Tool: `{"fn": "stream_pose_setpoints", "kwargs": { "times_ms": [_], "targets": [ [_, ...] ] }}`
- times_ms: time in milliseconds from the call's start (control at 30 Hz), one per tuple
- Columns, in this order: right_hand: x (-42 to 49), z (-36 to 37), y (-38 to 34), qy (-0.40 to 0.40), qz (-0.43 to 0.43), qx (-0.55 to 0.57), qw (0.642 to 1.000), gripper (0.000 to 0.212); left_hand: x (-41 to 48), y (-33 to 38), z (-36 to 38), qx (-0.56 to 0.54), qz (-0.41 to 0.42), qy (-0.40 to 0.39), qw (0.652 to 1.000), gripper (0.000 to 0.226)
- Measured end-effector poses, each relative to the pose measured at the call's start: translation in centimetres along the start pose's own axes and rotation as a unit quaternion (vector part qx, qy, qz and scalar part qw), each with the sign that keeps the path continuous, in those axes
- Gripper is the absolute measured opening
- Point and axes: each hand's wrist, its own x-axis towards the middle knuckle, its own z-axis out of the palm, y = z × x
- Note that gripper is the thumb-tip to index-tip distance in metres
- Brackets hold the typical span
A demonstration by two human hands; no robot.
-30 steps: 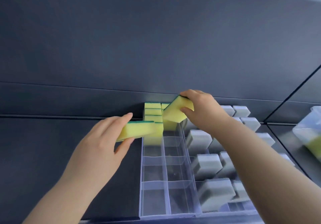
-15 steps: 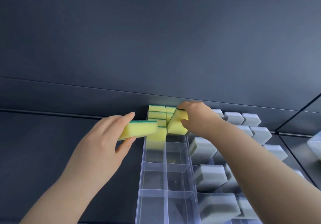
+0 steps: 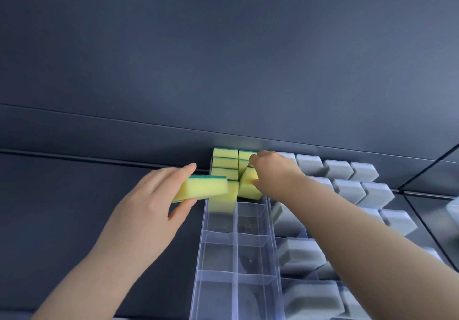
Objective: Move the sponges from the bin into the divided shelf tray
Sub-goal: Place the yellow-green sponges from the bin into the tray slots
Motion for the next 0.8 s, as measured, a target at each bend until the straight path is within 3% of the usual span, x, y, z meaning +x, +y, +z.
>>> {"fn": "stream_pose_setpoints", "kwargs": {
  "times_ms": [167, 333, 467, 633, 800],
  "targets": [
    [0.1, 0.5, -0.3, 0.02, -0.018, -0.033, 0.999, 0.026, 0.2, 0.3, 0.5, 0.008, 0.0, -0.014, 1.0, 0.048],
    [-0.4, -1.0, 1.6, 0.017, 0.001, 0.087, 0.996, 0.043, 1.0, 0.8, 0.7, -0.027, -0.01, -0.019, 0.999, 0.044],
    [-1.6, -2.3, 3.7, 0.058, 0.003, 0.161, 0.985, 0.034, 2.8, 1.9, 1.4, -0.069, -0.022, -0.044, 0.996, 0.045],
    [-3.3, -2.4, 5.7, 0.068, 0.012, 0.189, 0.98, 0.025, 6.5, 4.6, 3.2, -0.082, 0.012, -0.119, 0.989, 0.046],
    [-4.4, -1.8, 7.1, 0.073, 0.008, 0.207, 0.976, 0.027, 9.4, 5.9, 5.4, -0.005, 0.03, -0.228, 0.973, 0.051]
  ]
}}
